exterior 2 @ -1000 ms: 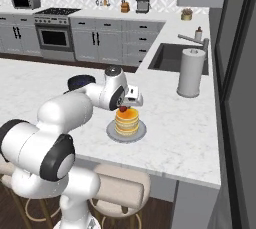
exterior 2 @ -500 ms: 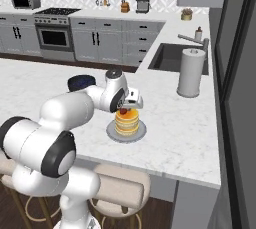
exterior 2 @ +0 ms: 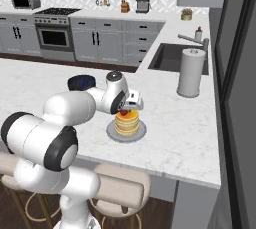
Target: Take the strawberry from the fridge and place it on top of the pancake, located on the dining counter.
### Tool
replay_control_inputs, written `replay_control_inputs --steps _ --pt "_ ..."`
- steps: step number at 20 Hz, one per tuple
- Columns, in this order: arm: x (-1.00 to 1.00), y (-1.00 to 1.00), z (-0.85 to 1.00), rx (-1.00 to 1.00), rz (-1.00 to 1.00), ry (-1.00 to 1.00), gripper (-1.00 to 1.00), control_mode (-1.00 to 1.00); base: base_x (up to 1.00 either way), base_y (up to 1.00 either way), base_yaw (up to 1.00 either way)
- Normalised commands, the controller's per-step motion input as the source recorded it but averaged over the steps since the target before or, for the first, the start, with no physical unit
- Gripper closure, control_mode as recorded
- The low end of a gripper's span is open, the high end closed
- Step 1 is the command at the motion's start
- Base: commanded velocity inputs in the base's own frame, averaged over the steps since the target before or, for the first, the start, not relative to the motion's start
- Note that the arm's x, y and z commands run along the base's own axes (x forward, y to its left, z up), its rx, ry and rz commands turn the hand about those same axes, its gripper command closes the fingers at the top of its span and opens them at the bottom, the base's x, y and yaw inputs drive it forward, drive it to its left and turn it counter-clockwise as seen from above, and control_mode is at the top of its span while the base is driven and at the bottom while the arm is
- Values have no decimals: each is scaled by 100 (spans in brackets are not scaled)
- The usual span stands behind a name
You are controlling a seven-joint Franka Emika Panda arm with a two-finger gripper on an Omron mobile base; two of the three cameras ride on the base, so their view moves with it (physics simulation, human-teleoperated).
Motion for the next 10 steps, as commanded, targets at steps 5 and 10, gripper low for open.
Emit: replay_control_inputs --steps 5,10 --pt "27 0 0 0 0 0 100 -100 0 0 0" --pt "13 -1 -3 0 0 0 100 -100 0 0 0"
